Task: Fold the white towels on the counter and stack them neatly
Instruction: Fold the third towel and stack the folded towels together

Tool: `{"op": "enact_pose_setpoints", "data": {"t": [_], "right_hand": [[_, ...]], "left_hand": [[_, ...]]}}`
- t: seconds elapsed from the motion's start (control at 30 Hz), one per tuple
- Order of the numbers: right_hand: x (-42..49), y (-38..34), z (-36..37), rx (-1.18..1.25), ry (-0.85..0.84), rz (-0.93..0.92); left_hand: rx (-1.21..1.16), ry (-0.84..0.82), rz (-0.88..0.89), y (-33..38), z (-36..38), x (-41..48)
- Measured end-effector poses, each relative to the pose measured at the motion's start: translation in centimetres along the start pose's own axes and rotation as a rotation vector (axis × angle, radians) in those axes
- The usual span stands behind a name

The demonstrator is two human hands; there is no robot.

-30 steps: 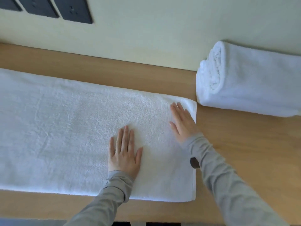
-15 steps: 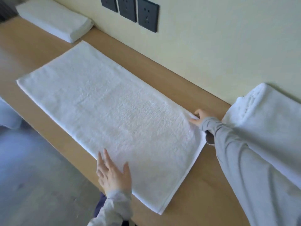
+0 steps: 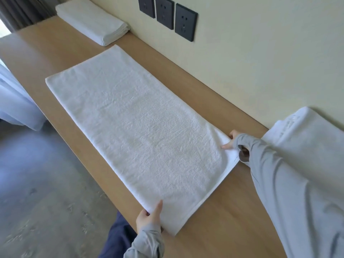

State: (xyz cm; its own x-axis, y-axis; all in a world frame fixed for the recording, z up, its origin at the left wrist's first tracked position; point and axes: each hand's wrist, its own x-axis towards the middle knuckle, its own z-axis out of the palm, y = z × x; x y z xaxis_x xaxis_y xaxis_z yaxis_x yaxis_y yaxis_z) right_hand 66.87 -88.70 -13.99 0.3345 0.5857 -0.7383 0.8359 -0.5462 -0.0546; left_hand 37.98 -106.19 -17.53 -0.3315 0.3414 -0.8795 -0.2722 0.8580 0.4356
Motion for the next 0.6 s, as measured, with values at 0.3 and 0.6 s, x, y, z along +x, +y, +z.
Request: {"op": "enact_pose_setpoints", "data": {"t": [0.3, 0.6], "right_hand": [[-1.4, -0.1, -1.0, 0.019, -0.003, 0.039], [-2.7, 0.1, -2.7, 0.597, 0.237, -0.245]], "left_hand": [[-0.064, -0.04, -0.004, 0.5, -0.6, -1.2], [-0.077, -0.075, 0.283, 4.2, -2.9, -3.5]]}}
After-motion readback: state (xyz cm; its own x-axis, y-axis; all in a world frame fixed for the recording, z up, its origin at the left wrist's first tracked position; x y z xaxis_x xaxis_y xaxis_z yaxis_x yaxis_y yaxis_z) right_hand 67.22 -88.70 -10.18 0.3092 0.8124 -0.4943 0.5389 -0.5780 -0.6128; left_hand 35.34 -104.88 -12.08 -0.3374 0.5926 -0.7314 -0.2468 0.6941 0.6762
